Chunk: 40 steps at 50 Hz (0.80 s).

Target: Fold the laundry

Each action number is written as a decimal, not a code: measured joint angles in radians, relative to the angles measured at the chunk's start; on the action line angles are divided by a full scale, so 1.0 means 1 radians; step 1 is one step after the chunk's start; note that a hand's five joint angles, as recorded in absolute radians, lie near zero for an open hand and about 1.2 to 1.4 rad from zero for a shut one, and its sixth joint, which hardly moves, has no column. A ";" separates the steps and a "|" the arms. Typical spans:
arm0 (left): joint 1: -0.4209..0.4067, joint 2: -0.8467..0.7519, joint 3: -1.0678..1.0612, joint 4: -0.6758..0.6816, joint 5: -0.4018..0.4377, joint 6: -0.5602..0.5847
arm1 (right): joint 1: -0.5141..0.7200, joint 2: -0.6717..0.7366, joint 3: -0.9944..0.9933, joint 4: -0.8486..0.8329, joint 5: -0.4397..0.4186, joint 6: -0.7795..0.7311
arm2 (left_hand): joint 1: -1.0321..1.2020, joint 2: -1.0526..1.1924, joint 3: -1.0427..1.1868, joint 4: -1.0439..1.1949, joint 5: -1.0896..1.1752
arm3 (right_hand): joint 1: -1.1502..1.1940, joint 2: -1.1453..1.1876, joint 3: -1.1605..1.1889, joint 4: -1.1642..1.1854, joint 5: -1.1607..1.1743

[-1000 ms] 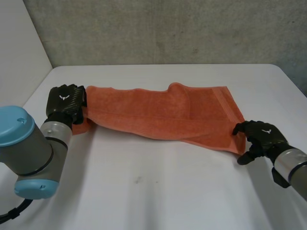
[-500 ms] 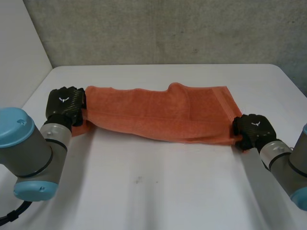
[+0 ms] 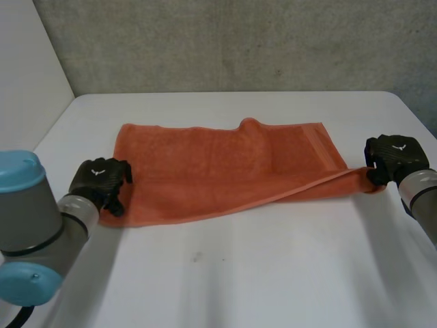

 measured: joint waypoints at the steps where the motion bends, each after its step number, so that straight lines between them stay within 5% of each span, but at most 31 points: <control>1: 0.000 0.000 0.000 0.000 0.000 0.000 | 0.000 0.000 0.000 0.000 0.000 0.000 | 0.000 0.000 0.000 0.000 0.000 | 0.000 0.000 0.000 0.000 0.000; 15: 0.138 0.186 -0.145 -0.134 0.073 -0.010 | -0.026 0.029 -0.061 0.084 -0.008 0.110 | -0.024 -0.016 -0.017 -0.014 -0.018 | 0.000 0.000 0.000 0.000 0.001; 40: 0.131 0.070 -0.171 -0.025 0.109 -0.006 | -0.016 0.029 -0.023 0.083 -0.046 0.100 | 0.066 0.072 0.073 0.073 0.071 | 0.000 0.000 0.000 0.000 0.006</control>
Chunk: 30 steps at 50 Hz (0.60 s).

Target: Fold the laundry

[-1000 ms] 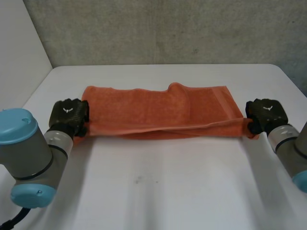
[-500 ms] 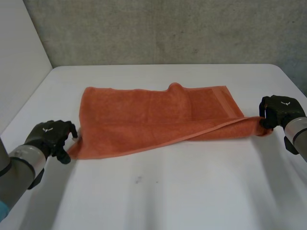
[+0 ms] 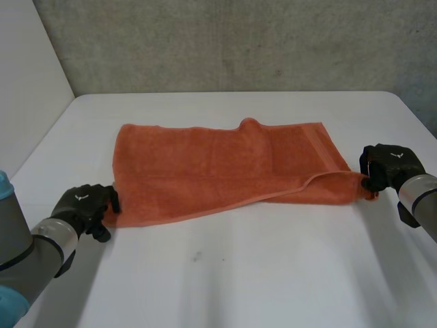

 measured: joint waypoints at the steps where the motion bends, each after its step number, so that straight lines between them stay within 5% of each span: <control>1: -0.001 -0.016 0.012 0.007 0.000 0.001 | 0.001 0.000 0.004 0.000 -0.010 0.000 | -0.004 -0.005 -0.004 -0.005 -0.006 | 0.000 0.000 0.000 0.000 0.000; 30: -0.011 -0.157 0.127 0.054 -0.002 0.005 | 0.001 0.000 0.019 -0.001 -0.025 -0.002 | 0.133 0.134 0.133 0.133 0.131 | 0.000 0.000 0.000 0.000 0.004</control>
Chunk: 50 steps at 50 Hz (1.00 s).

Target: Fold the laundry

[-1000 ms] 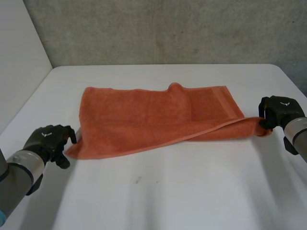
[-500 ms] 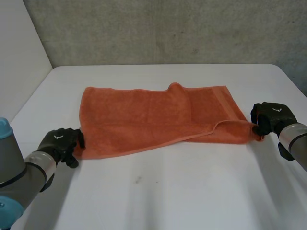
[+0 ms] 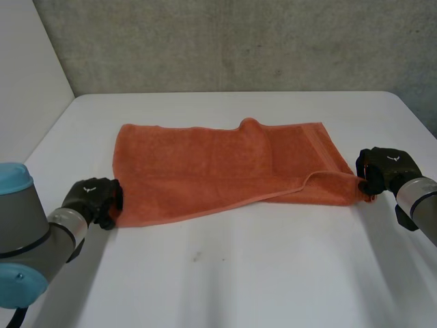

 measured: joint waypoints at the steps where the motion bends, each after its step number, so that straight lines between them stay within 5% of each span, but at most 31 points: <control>1: 0.000 -0.001 0.001 0.003 0.000 0.000 | 0.000 0.000 0.000 0.000 0.000 0.000 | 0.001 0.001 0.001 0.002 0.001 | 0.000 0.000 0.000 0.000 0.000; 50: -0.026 -0.044 0.026 0.003 -0.002 0.001 | 0.000 -0.001 0.011 -0.003 0.000 -0.001 | 0.031 0.032 0.033 0.030 0.030 | 0.000 0.000 0.001 0.000 0.000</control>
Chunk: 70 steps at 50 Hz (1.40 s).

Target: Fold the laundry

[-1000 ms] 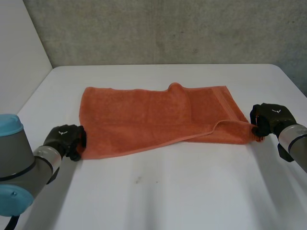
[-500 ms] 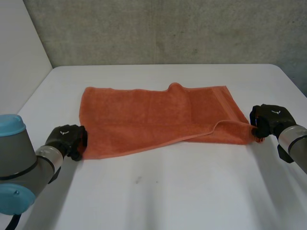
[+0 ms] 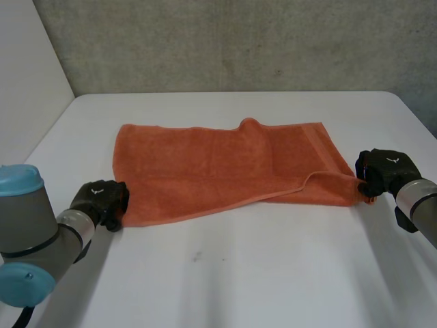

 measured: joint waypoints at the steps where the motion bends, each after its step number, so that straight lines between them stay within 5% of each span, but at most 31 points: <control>1: 0.000 -0.002 0.002 0.001 0.000 0.000 | 0.000 0.000 0.000 0.000 0.000 0.000 | 0.015 0.012 0.011 0.014 0.013 | 0.000 0.000 0.000 0.000 0.000; 15: 0.002 -0.006 0.029 0.035 -0.022 0.001 | -0.002 -0.009 -0.002 0.003 0.001 -0.001 | 0.325 0.370 0.367 0.372 0.357 | 0.000 0.000 0.000 0.000 0.000; 25: 0.001 0.273 -0.028 0.047 -0.083 0.010 | -0.009 -0.132 -0.009 0.069 -0.020 -0.079 | 0.333 0.380 0.377 0.382 0.363 | 0.000 0.000 0.000 0.000 0.000; 32: 0.012 0.489 -0.087 -0.097 -0.091 0.143 | -0.010 -0.284 -0.009 0.351 -0.067 -0.391 | 0.333 0.380 0.377 0.383 0.363 | 0.000 0.000 0.000 0.000 0.000; 39: 0.015 0.578 -0.136 -0.257 -0.093 0.329 | -0.015 -0.349 0.009 0.655 -0.063 -0.673 | 0.333 0.380 0.377 0.383 0.364 | 0.000 0.000 0.000 0.000 0.000; 46: 0.029 0.582 -0.172 -0.303 -0.093 0.414 | -0.038 -0.372 0.049 0.790 -0.057 -0.827 | 0.333 0.380 0.377 0.383 0.364 | 0.000 0.000 0.000 0.000 0.000; 58: 0.026 0.277 -0.077 -0.208 -0.090 0.469 | -0.013 -0.157 -0.014 0.593 0.035 -0.824 | 0.333 0.380 0.378 0.383 0.364 | 0.000 0.000 0.000 0.000 0.000; 70: -0.035 0.035 0.376 0.145 -0.111 0.589 | 0.153 0.025 -0.534 0.184 0.183 -0.573 | 0.340 0.381 0.379 0.384 0.375 | 0.000 0.001 0.003 0.000 0.000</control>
